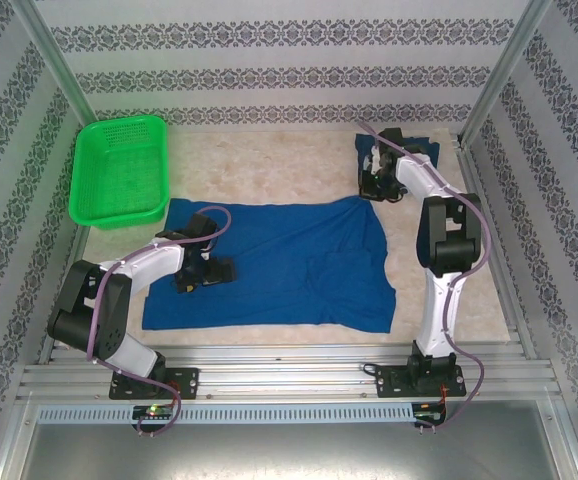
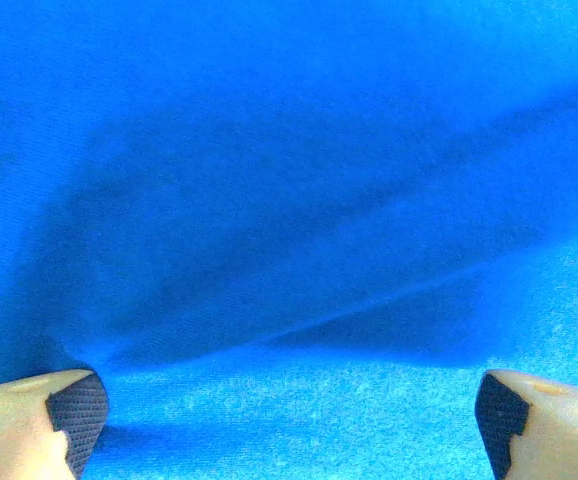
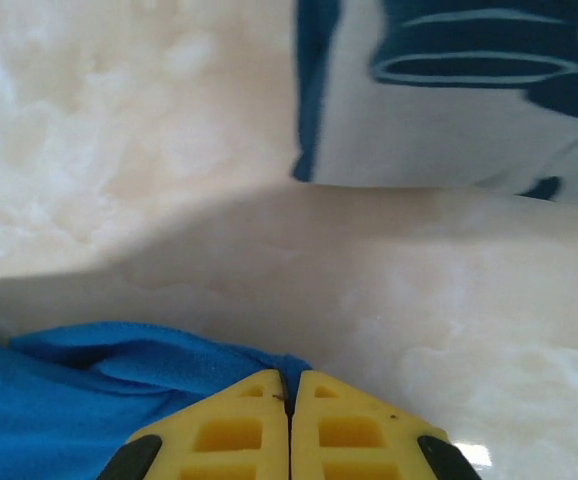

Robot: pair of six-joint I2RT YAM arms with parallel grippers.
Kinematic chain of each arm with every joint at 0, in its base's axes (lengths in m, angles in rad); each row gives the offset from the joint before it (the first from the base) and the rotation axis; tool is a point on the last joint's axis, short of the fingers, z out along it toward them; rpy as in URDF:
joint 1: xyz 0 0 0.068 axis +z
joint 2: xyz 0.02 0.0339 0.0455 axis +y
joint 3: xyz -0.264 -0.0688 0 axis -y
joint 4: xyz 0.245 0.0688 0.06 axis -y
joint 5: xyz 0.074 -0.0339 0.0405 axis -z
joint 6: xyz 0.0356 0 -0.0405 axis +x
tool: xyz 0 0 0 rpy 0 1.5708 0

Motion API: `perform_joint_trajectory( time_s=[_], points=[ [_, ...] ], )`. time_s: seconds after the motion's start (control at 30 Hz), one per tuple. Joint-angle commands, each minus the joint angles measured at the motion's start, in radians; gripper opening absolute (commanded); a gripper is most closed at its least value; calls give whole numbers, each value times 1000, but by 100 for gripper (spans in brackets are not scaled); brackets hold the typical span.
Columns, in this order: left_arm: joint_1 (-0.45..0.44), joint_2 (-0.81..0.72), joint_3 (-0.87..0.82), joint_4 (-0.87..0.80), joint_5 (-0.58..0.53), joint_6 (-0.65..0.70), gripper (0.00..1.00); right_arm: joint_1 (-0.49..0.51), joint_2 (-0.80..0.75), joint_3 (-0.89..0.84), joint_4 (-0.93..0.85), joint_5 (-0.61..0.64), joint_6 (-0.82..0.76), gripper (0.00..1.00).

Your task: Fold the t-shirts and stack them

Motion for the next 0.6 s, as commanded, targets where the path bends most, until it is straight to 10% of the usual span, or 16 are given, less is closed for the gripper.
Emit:
perform_joint_trajectory(
  time_s=[0.0,0.57],
  points=[
    [23,54,-34,-13,-34,-14,98,-29,-50,-37,63,69,73,9],
    [25,42,-8,50,57,25,97,-40,-104,-58,152,-112,78,51]
  ],
)
